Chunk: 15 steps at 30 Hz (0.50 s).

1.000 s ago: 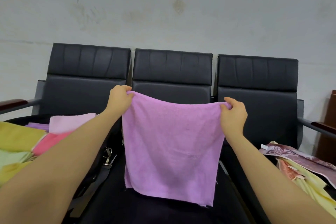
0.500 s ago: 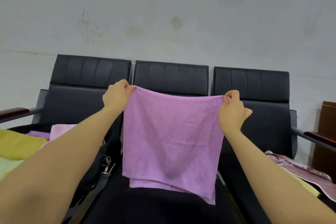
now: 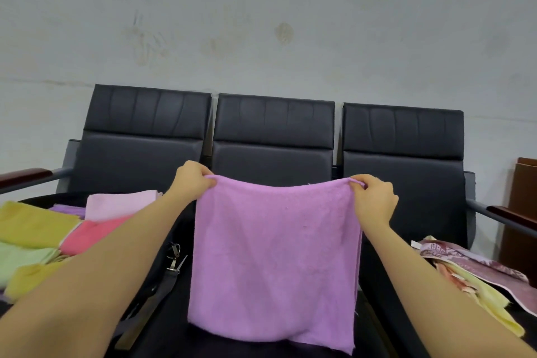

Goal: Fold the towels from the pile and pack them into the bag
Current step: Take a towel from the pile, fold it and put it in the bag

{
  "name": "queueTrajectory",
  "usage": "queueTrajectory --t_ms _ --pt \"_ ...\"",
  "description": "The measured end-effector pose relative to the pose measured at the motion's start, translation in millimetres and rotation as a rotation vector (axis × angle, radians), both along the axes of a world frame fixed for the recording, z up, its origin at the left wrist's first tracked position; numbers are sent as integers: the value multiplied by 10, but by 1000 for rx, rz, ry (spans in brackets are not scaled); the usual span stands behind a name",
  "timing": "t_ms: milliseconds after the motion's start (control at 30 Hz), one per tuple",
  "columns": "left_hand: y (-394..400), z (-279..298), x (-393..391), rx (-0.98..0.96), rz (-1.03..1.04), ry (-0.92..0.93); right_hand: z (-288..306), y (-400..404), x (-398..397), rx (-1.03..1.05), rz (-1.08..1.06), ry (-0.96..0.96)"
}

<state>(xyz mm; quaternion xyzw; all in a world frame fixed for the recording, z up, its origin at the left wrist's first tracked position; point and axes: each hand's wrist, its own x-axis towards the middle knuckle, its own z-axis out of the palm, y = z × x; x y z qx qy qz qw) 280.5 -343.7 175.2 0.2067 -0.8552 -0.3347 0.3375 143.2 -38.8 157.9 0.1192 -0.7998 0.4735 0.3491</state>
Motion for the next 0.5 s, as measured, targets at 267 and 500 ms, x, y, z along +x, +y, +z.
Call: queueTrajectory --t_ms 267,500 --pt "-52 -128 0 193 -42 72 -21 -4 1 -165 45 -160" --pt "13 69 73 273 -86 318 180 -29 86 -386 130 -46"
